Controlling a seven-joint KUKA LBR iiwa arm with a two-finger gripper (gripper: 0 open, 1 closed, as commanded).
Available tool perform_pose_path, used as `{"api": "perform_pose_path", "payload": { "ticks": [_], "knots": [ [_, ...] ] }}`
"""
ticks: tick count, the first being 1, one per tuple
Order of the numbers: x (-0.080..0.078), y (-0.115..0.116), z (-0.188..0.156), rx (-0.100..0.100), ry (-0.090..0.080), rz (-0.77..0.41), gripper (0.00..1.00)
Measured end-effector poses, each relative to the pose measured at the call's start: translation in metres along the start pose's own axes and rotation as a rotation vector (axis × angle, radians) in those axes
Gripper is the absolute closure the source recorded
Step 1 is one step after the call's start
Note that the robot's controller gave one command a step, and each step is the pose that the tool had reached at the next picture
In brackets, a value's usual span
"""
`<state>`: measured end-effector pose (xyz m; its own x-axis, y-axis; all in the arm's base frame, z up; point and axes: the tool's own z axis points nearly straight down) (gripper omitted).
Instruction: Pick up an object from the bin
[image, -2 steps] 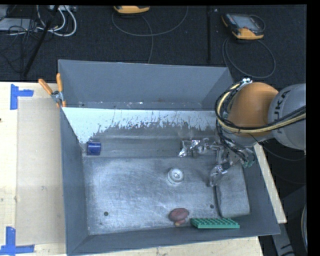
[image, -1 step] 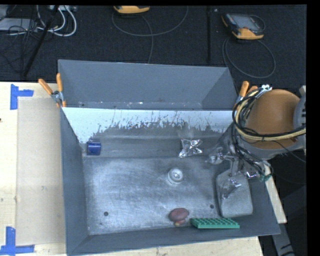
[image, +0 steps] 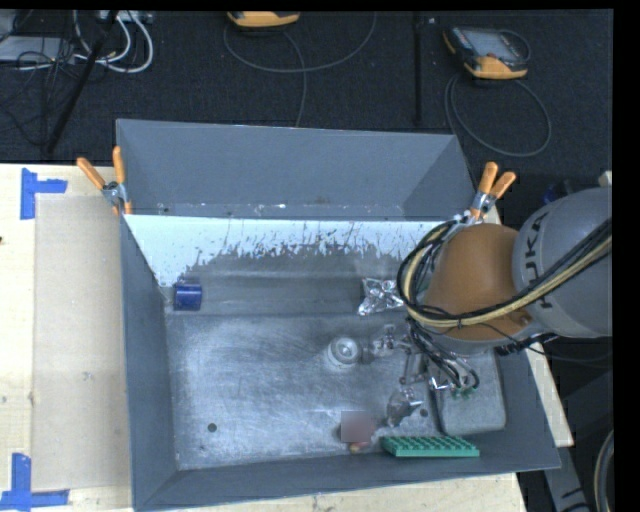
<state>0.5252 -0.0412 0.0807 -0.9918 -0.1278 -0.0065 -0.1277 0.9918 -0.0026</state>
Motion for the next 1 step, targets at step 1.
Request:
{"api": "perform_pose_path", "payload": {
  "ticks": [1],
  "knots": [
    [0.0385,0.0331,-0.0763,-0.004,0.003,0.008,0.00]
  ]
}}
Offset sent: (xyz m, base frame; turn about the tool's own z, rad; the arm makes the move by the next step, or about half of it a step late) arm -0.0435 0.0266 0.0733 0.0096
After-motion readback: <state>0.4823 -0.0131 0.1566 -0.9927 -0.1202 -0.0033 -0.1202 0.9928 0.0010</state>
